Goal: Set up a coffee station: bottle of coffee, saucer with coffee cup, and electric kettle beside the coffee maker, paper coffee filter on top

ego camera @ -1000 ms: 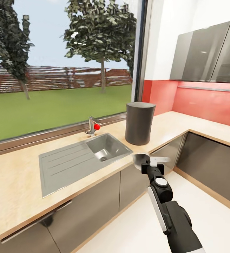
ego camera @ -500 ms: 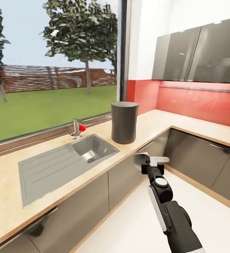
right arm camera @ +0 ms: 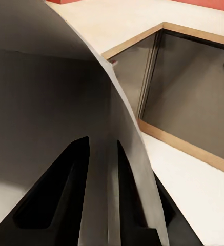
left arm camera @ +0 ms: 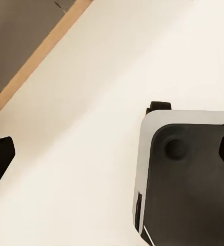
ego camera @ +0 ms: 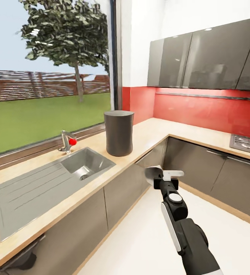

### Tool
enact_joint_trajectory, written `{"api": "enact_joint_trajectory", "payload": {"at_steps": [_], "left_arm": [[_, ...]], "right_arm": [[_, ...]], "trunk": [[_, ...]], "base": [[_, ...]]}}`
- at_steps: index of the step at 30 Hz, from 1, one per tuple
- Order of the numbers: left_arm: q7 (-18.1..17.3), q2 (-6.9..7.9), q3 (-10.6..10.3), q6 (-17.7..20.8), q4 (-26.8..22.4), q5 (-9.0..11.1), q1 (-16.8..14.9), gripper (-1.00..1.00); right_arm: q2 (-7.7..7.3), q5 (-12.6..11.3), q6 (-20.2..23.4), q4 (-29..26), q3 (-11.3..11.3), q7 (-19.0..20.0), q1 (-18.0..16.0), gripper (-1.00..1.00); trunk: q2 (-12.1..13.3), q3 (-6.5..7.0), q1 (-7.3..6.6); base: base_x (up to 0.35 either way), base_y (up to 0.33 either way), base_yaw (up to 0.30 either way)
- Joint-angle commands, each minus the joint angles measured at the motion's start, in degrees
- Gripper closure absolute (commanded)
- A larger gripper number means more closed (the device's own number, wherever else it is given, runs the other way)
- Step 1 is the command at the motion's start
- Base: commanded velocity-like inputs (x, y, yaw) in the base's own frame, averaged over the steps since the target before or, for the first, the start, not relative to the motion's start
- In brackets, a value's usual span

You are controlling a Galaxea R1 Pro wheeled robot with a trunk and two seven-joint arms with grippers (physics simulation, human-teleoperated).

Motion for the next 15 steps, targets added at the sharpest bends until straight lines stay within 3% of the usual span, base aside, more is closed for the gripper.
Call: {"api": "enact_joint_trajectory", "payload": {"at_steps": [1,15], "left_arm": [[0.0,-0.01,0.39,-0.2,0.04,-0.08,-0.04,-1.0],[-0.08,-0.07,0.39,-0.11,0.04,-0.08,-0.04,-1.0]], "right_arm": [[0.0,0.14,0.39,-0.03,0.09,-0.23,-0.07,1.0],[0.0,0.14,0.39,-0.03,0.09,-0.23,-0.07,1.0]], "trunk": [[-0.13,-0.13,0.04],[-0.13,-0.13,0.04]], "base": [[0.0,0.0,-0.268],[0.001,0.0,-0.268]]}}
